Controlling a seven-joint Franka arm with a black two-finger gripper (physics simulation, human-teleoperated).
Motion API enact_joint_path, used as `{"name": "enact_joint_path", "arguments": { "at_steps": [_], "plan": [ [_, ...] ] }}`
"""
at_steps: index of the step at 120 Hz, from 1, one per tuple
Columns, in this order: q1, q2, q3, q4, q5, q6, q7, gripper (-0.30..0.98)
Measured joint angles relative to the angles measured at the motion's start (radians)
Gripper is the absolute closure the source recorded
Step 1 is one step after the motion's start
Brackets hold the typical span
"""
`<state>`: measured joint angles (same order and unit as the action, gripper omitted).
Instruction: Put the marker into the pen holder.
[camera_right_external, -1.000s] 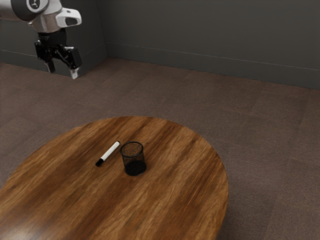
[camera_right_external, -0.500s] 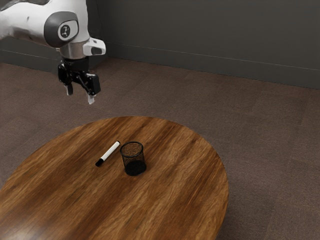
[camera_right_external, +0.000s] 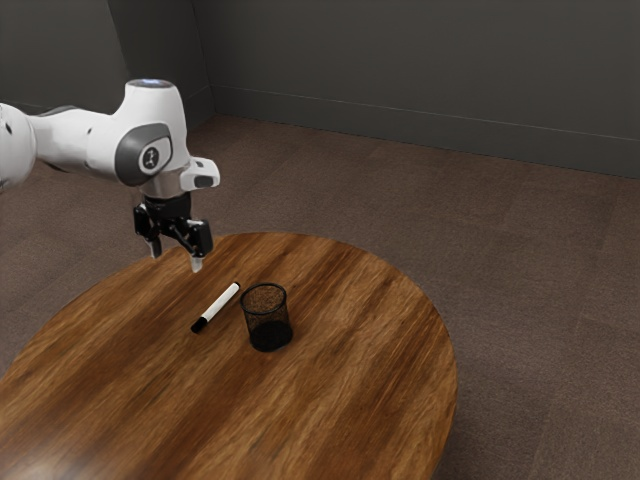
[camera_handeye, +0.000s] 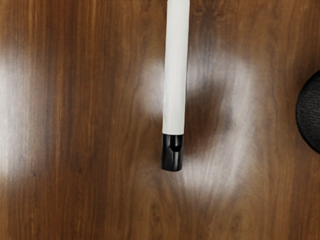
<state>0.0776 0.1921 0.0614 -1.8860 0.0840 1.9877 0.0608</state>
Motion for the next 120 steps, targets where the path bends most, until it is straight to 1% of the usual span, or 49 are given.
{"name": "enact_joint_path", "arguments": {
  "at_steps": [19, 32, 51, 68, 97, 120],
  "plan": [
    [0.005, 0.059, 0.000, -0.014, -0.050, 0.065, -0.010, 0.00],
    [0.006, 0.084, 0.000, -0.015, -0.067, 0.098, -0.020, 0.00],
    [0.004, 0.115, -0.001, -0.014, -0.066, 0.131, -0.016, 0.00],
    [0.033, 0.174, -0.002, -0.005, -0.065, 0.179, 0.032, 0.02],
    [0.046, 0.291, -0.012, 0.127, -0.072, 0.235, 0.105, 0.04],
    [0.047, 0.346, -0.018, 0.164, -0.075, 0.250, 0.143, 0.10]
  ]
}}
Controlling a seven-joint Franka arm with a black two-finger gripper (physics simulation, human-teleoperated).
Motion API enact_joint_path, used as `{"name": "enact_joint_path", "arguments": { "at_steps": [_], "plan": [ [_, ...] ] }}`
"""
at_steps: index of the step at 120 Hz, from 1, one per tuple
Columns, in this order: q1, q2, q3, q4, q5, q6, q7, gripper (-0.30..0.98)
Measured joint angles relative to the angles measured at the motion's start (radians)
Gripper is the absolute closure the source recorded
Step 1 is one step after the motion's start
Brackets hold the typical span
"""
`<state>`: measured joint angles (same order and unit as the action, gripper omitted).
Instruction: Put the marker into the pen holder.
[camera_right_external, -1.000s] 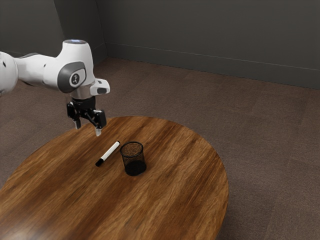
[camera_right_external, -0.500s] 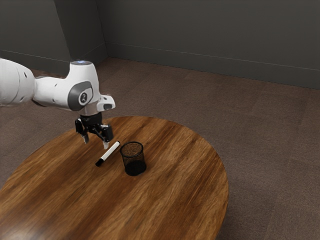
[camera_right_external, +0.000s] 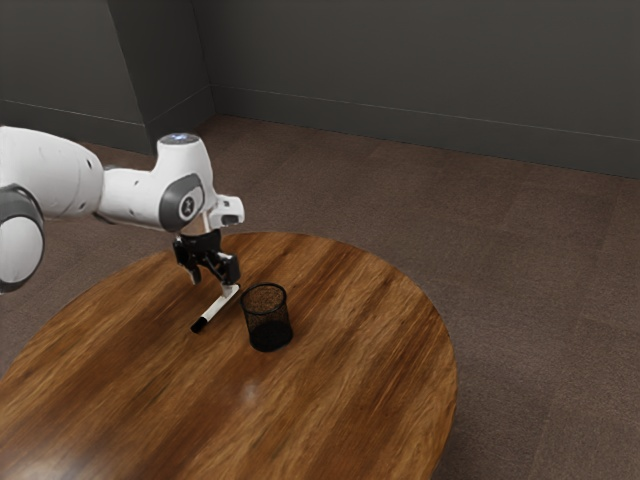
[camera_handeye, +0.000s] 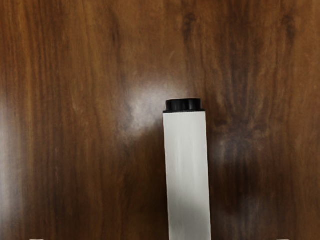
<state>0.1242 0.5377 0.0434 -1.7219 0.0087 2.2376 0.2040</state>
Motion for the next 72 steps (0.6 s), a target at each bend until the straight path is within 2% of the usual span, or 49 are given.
{"name": "enact_joint_path", "arguments": {
  "at_steps": [30, 72],
  "plan": [
    [0.013, 0.016, -0.016, 0.000, -0.014, 0.007, -0.005, 0.19],
    [0.015, 0.024, -0.016, 0.008, -0.052, 0.009, -0.055, 0.21]
  ]
}}
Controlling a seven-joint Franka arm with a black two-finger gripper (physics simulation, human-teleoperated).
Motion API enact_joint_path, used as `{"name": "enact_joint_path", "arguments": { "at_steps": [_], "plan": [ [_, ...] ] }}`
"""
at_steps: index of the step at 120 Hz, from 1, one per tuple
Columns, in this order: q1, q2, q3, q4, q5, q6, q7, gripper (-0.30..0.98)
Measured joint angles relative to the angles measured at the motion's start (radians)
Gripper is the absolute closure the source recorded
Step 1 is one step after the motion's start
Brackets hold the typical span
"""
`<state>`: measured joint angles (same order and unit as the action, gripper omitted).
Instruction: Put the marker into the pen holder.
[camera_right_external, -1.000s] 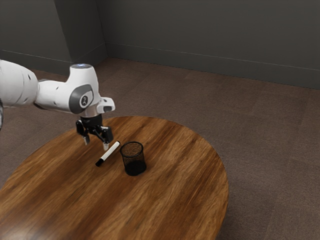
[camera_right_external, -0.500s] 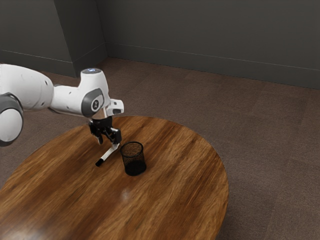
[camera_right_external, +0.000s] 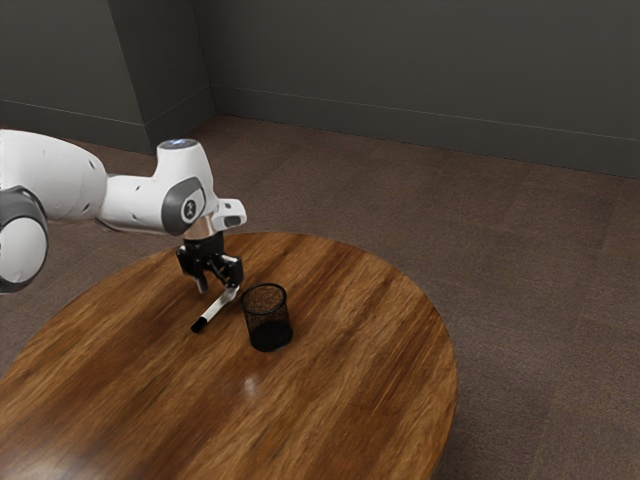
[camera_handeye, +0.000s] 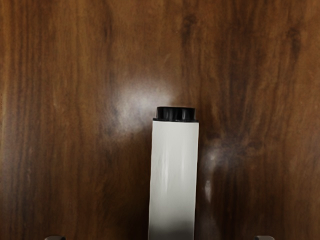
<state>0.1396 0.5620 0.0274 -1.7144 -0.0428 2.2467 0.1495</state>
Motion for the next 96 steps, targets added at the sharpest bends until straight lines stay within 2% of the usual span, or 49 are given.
{"name": "enact_joint_path", "arguments": {
  "at_steps": [24, 67, 96],
  "plan": [
    [0.000, 0.030, -0.001, 0.031, 0.011, 0.000, -0.011, 0.24],
    [-0.001, 0.043, -0.002, 0.043, 0.014, 0.001, -0.023, 0.52],
    [-0.003, 0.045, -0.004, 0.041, 0.012, 0.001, -0.032, 0.60]
  ]
}}
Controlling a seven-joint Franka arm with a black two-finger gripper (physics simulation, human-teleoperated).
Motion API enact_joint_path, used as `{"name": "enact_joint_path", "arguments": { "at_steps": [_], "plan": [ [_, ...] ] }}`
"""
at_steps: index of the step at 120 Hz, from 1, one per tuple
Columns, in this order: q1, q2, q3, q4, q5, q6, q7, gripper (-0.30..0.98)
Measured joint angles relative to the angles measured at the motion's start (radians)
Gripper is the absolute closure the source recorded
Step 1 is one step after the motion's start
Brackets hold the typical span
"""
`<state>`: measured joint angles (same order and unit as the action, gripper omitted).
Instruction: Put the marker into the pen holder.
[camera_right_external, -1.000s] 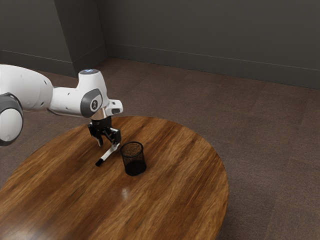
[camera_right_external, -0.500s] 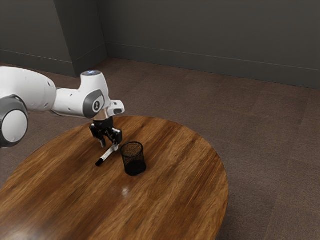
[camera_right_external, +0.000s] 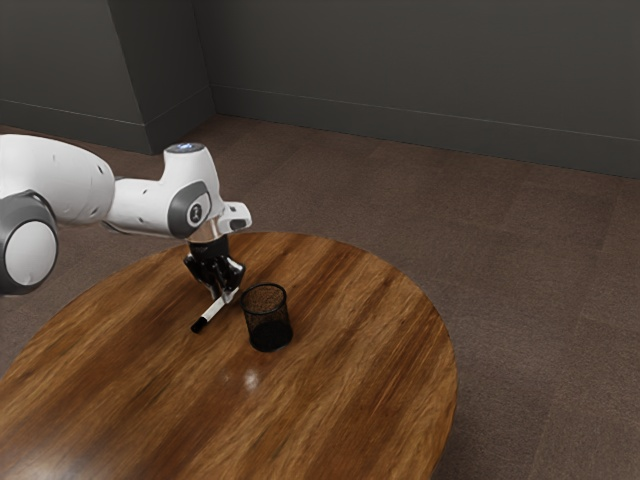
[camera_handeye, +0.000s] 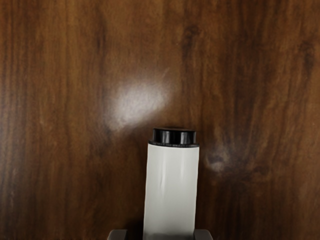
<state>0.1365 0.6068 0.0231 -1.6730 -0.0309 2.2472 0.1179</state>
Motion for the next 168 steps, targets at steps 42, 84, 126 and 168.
{"name": "enact_joint_path", "arguments": {
  "at_steps": [42, 84, 126, 168],
  "plan": [
    [0.000, 0.006, 0.000, -0.001, 0.003, 0.002, -0.026, 0.72],
    [-0.005, -0.165, -0.011, -0.030, 0.033, -0.024, -0.073, 0.79],
    [-0.049, -0.371, -0.050, -0.134, 0.036, -0.097, -0.105, 0.79],
    [-0.085, -0.407, -0.062, -0.223, 0.061, 0.090, -0.124, 0.76]
  ]
}}
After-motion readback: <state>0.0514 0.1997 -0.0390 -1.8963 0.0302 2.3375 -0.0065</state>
